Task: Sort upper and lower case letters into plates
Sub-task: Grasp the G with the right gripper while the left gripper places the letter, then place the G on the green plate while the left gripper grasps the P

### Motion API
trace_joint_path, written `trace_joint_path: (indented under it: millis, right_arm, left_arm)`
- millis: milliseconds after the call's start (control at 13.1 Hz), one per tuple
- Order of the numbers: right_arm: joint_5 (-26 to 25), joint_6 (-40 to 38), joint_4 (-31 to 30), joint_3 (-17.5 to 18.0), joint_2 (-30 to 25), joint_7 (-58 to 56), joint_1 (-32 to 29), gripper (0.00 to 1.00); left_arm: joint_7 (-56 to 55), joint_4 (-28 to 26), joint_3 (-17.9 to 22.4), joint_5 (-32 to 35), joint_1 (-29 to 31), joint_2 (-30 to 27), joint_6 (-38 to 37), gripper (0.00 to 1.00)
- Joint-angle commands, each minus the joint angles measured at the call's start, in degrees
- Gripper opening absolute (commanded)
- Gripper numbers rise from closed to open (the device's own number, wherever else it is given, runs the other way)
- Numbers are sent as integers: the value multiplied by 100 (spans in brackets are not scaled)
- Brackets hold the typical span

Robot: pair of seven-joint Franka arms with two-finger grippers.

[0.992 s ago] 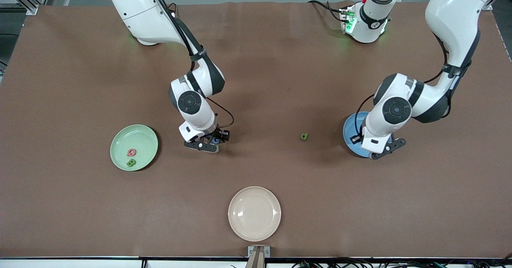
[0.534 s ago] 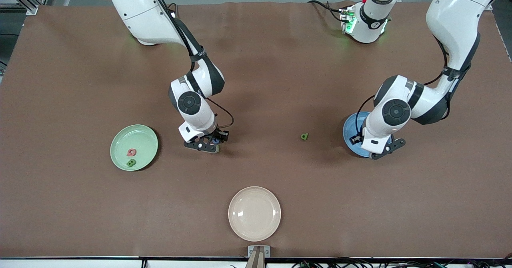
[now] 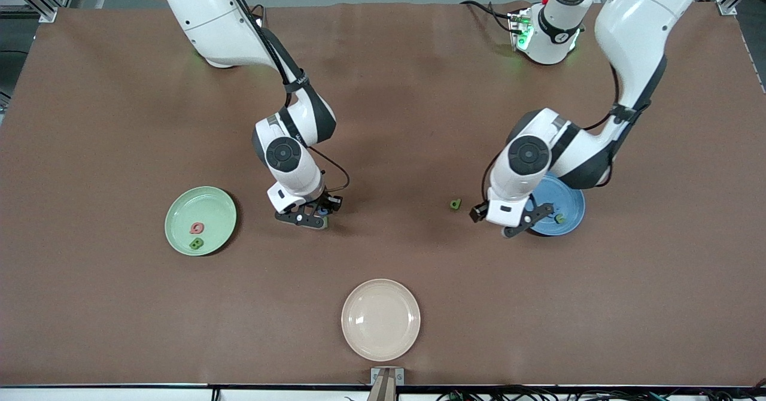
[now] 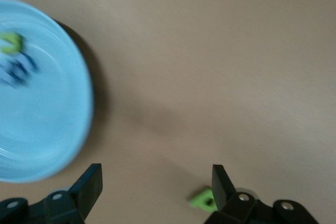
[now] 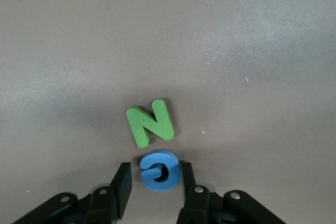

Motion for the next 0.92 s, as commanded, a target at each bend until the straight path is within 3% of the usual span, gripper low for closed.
trace_joint_path:
  millis: [0, 381, 839]
  right_arm:
    - [10, 59, -27, -51, 22, 66, 46, 44]
    - [1, 59, -36, -51, 40, 66, 46, 44]
    - [1, -11, -27, -51, 31, 49, -6, 21]
  left_arm:
    - [-478, 408, 34, 141, -318, 518, 54, 86]
    - [-671, 364, 61, 150, -521, 721, 116, 80]
    - [-866, 294, 61, 150, -583, 889, 125, 64]
